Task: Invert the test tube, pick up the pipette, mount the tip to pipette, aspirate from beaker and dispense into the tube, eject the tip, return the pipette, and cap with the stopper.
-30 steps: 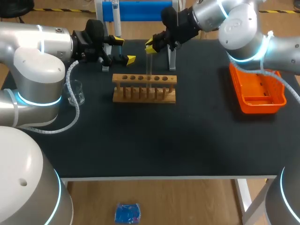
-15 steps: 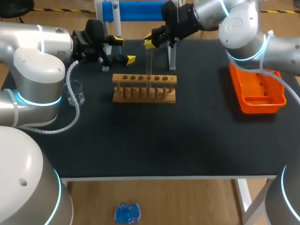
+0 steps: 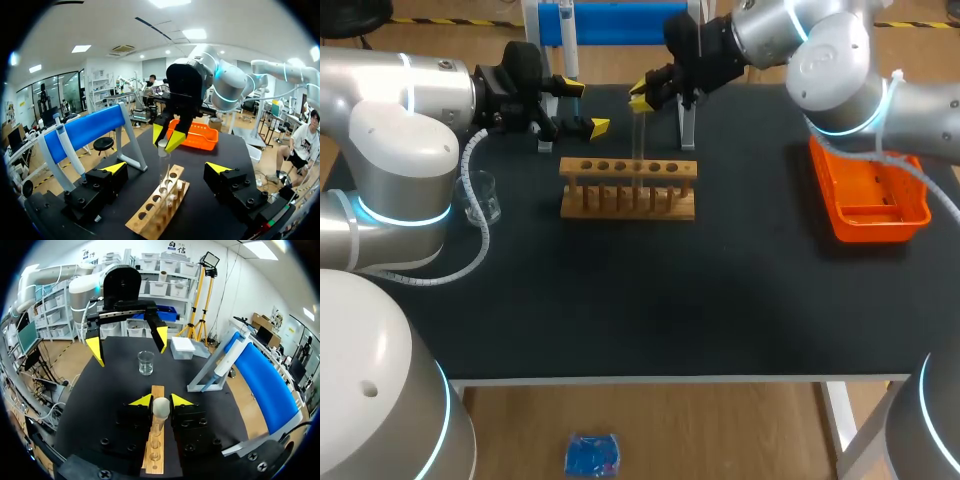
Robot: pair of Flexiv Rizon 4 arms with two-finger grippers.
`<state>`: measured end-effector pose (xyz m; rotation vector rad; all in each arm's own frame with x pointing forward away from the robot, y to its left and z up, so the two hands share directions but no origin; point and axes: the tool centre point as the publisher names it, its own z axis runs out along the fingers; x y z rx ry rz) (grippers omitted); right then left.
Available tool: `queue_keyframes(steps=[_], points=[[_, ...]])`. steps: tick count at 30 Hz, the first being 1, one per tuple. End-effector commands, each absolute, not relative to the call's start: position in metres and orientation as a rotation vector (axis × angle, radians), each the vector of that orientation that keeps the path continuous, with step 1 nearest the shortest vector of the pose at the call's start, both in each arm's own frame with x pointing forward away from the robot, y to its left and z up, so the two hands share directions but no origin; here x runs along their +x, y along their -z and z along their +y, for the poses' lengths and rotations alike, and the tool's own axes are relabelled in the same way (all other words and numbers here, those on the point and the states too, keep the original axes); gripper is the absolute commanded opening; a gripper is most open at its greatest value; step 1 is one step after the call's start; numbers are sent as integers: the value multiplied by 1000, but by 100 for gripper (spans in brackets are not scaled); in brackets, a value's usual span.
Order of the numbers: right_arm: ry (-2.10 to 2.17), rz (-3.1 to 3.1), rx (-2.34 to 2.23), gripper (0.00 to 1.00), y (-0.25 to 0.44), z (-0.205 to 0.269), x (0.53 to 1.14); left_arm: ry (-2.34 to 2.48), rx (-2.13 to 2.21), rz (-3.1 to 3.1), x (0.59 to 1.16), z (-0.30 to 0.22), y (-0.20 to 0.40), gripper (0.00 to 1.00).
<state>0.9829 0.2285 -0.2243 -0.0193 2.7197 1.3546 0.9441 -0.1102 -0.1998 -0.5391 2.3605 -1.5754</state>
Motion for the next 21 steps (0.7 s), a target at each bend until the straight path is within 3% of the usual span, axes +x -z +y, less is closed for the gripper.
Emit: queue_keyframes(steps=[1,21], points=[[-1338,2741,-22,0,225,228,982,1575,-539,2363,944,-110,200,100],[-1312,2810,-36,0,240,228,971,1575,-539,2363,944,-110,200,100]])
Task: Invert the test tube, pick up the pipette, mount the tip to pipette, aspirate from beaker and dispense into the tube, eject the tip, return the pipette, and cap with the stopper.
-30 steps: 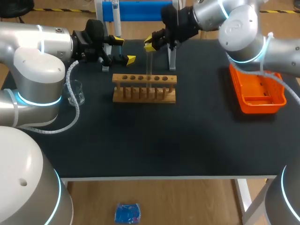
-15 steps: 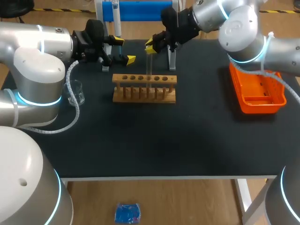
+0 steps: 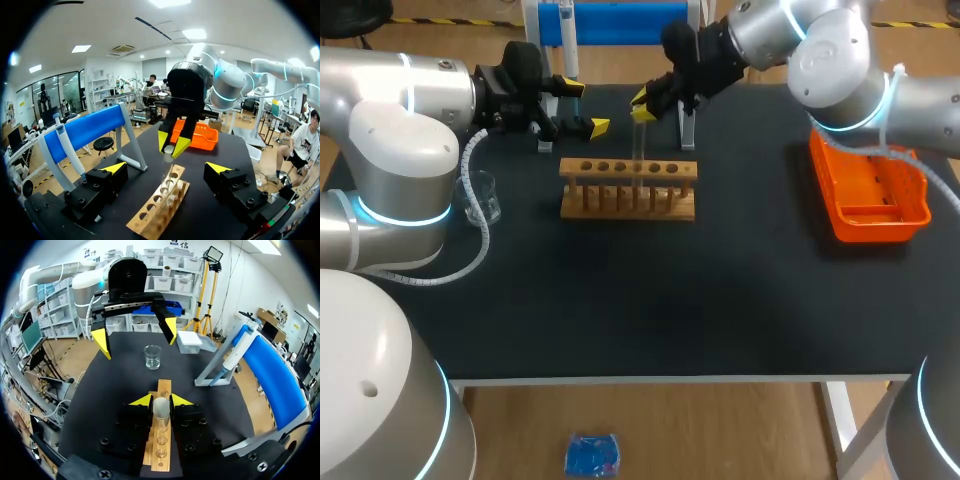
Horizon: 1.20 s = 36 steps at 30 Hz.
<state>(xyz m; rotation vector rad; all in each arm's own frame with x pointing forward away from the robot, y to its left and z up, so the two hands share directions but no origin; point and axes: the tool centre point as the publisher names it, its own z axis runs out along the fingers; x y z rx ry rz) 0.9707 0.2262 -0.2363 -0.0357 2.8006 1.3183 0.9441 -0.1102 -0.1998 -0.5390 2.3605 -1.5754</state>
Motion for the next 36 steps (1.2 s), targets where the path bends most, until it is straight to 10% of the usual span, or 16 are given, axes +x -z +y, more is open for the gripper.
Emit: queue_keyframes(steps=[1,9,10,11,36], points=[[-1311,2814,-34,0,242,228,970,1575,-539,2363,944,-110,200,100],[-1321,2817,-6,0,253,227,965,1575,-539,2363,944,-110,200,100],[-1334,2806,6,32,253,226,965,1575,-539,2363,944,-110,200,100],[-1340,2795,9,98,252,226,966,1575,-539,2363,944,-110,200,100],[-1891,2260,98,100,184,238,977,1575,-539,2363,944,-110,200,100]])
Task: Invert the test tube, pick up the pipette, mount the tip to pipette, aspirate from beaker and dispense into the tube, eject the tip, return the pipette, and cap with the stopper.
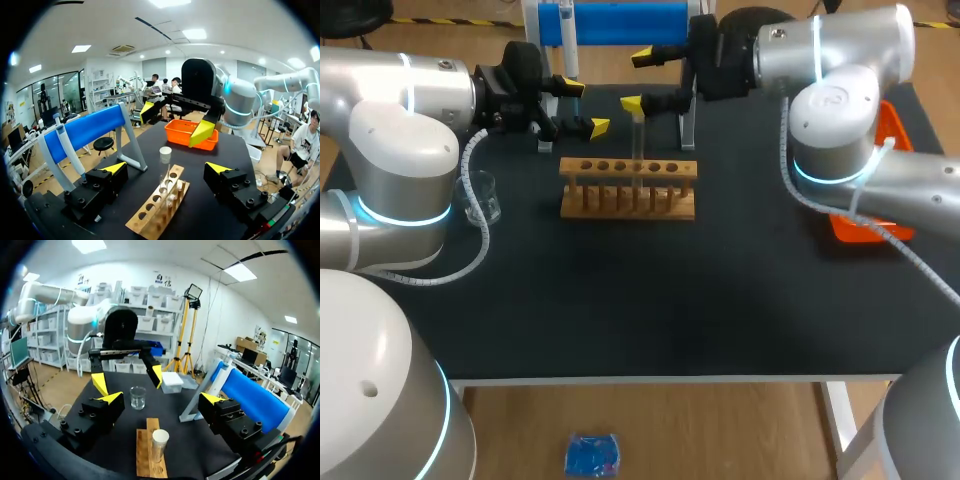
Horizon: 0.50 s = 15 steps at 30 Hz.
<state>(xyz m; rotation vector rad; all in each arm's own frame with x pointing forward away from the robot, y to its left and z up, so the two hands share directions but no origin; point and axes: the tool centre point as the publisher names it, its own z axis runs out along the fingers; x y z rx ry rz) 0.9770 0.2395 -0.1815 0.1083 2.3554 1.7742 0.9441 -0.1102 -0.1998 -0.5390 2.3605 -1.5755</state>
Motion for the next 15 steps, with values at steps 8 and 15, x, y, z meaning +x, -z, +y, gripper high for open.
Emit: queue_keyframes(steps=[8,15], points=[[-2051,2193,73,0,180,235,976,1575,-539,2363,944,-110,200,100],[-2166,2166,88,0,180,232,978,1575,-539,2363,944,-110,200,100]])
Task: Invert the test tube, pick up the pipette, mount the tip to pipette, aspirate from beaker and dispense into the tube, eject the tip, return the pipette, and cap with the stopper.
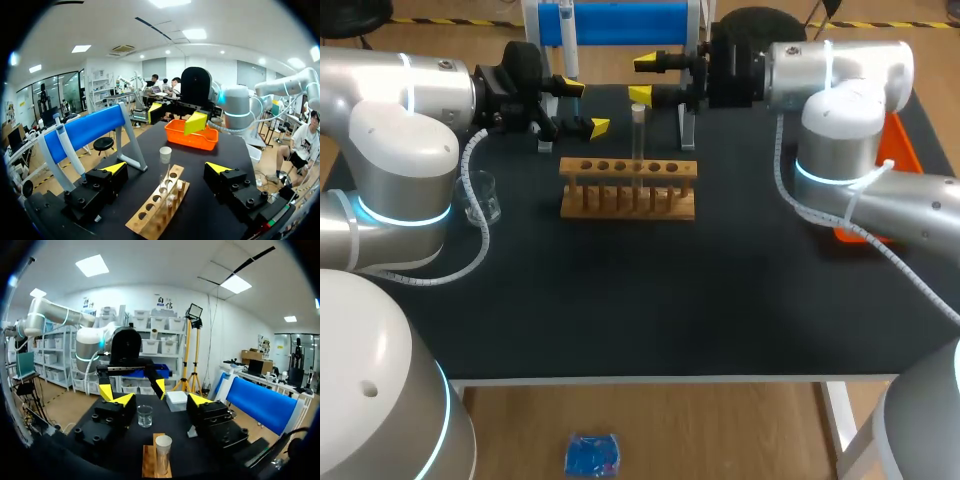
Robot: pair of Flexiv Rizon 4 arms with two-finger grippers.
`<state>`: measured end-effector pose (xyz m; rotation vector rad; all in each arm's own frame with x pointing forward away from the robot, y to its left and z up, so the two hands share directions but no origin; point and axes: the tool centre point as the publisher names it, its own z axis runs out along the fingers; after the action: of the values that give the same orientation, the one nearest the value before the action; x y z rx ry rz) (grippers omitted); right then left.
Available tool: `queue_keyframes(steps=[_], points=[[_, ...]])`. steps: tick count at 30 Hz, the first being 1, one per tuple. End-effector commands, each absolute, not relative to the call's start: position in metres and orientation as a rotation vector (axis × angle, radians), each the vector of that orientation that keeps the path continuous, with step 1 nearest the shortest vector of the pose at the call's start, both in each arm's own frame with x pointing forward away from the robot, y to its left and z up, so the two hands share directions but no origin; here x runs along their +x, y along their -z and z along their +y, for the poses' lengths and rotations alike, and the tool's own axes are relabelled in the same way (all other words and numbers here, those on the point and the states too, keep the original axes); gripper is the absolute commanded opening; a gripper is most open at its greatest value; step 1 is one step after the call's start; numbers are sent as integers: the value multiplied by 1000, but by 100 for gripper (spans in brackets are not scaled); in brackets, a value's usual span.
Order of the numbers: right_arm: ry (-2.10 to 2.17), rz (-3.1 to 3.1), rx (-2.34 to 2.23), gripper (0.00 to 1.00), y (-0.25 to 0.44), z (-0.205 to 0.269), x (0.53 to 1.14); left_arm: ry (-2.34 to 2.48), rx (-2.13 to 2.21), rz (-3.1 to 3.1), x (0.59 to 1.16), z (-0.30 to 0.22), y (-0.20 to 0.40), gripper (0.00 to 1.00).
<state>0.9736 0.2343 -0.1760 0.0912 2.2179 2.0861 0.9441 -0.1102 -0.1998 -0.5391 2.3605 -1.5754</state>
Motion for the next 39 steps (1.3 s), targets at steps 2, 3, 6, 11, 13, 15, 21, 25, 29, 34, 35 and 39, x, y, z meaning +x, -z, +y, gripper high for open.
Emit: queue_keyframes(steps=[2,3,6,11,13,15,21,25,29,34,35,39], points=[[-2178,2165,88,0,179,233,979,1575,-539,2363,944,-110,200,100],[-2177,2167,87,0,180,233,980,1575,-539,2363,944,-110,200,100],[-2178,2180,77,0,182,236,981,1575,-539,2363,944,-110,200,100],[-2181,2208,81,0,187,238,986,1575,-539,2363,944,-110,200,100],[-2167,2224,79,0,189,238,987,1575,-539,2363,944,-110,200,100],[-2171,2228,81,0,190,239,988,1575,-539,2363,944,-110,200,100],[-2169,2242,85,0,195,240,990,1575,-539,2363,944,-110,200,100],[-2168,2255,88,0,199,241,990,1575,-539,2363,944,-110,200,100],[-2165,2264,88,0,203,241,991,1575,-539,2363,944,-110,200,100],[-2169,2265,85,0,205,242,992,1575,-539,2363,944,-110,200,100],[-2169,2266,85,0,205,242,992,1575,-539,2363,944,-110,200,100],[-2166,2274,85,0,208,243,992,1575,-539,2363,944,-110,200,100]])
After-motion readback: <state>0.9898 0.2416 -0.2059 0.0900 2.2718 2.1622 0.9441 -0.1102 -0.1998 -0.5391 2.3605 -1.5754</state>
